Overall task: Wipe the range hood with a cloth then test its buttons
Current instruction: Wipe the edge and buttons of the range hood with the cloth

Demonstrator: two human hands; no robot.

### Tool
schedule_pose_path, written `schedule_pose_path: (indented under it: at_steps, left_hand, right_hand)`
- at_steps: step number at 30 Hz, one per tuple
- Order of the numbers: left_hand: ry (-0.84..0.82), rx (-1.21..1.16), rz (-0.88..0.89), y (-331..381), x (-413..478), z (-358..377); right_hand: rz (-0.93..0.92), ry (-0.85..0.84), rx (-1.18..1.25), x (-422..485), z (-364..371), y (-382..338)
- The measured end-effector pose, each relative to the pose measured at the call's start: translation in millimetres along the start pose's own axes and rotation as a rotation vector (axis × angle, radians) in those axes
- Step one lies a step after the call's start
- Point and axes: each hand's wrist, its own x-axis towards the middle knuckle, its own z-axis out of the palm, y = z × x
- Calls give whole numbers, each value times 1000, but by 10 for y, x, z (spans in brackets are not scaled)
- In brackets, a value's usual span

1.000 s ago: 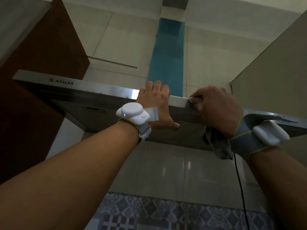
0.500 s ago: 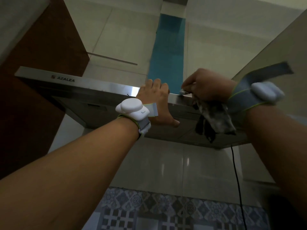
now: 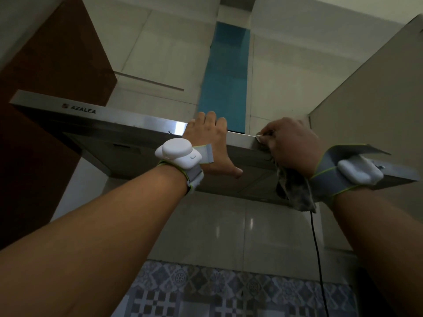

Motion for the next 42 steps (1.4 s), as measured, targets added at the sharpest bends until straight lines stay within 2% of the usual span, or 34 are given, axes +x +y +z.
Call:
schedule_pose_path:
  at_steps: [6, 16, 22, 28, 33, 37, 42]
  left_hand:
    - [-11, -14, 2, -23, 2, -4]
    - [12, -6, 2, -10, -7, 22]
    - [8, -25, 4, -25, -13, 26]
    - [16, -13, 25, -41, -23, 36]
    - [21, -8, 22, -46, -14, 61]
    - [22, -16, 20, -43, -12, 52]
    - [-5, -19, 19, -61, -2, 16]
  right_hand:
    - [-75, 71, -35, -141, 170, -21]
    - [25, 116, -84, -175, 75, 251]
    - [-15, 132, -79, -185, 151, 97]
    - [6, 61, -12, -142, 14, 180]
    - [75, -30, -128, 19, -20, 209]
    - [59, -116, -163, 98, -33, 110]
    - [13, -108, -182, 124, -33, 14]
